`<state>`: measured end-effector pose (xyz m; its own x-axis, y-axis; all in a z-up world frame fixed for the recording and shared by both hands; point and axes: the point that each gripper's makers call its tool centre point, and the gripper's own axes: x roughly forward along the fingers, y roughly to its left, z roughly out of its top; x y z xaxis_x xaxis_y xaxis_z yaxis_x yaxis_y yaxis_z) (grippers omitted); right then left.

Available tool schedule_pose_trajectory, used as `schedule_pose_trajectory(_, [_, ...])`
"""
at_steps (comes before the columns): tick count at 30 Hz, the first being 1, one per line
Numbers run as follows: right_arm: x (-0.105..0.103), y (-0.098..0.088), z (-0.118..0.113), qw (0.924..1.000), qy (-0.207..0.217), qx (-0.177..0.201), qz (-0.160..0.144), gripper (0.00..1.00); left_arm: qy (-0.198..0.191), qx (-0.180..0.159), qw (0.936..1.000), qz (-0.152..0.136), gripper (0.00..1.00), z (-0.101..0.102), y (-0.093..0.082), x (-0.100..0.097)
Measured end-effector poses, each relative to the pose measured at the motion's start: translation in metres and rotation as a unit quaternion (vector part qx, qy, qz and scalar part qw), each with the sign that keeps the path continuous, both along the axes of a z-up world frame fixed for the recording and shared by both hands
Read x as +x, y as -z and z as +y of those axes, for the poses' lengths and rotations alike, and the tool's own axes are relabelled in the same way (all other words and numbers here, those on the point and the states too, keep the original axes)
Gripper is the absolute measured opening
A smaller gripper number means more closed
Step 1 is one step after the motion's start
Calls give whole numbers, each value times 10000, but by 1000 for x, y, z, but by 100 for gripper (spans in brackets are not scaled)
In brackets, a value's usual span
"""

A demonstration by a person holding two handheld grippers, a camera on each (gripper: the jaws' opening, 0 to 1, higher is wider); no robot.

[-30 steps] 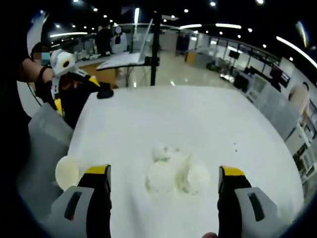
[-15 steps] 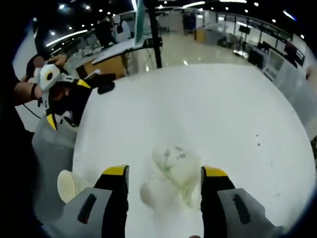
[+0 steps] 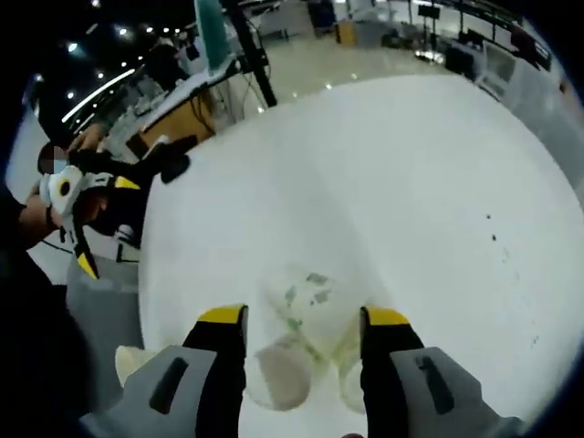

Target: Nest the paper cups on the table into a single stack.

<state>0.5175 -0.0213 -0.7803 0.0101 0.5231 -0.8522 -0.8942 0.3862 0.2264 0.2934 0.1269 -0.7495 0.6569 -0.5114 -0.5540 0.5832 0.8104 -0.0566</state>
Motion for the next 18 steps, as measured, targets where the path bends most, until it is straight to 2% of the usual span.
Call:
schedule_pose_trajectory(6, [-5,6,-4,9996,115,-241,100,46,-41,-54,10000,21,97,1,3,0])
schedule_pose_trajectory(12, [-12,9,-2,9991,166,-301,257,45,-49,-86,9999,23,97,1,6,1])
schedule_pose_trajectory(18, [-15,15,5,9979,346,-188,521,41,-56,-118,9999,34,97,2,9,0])
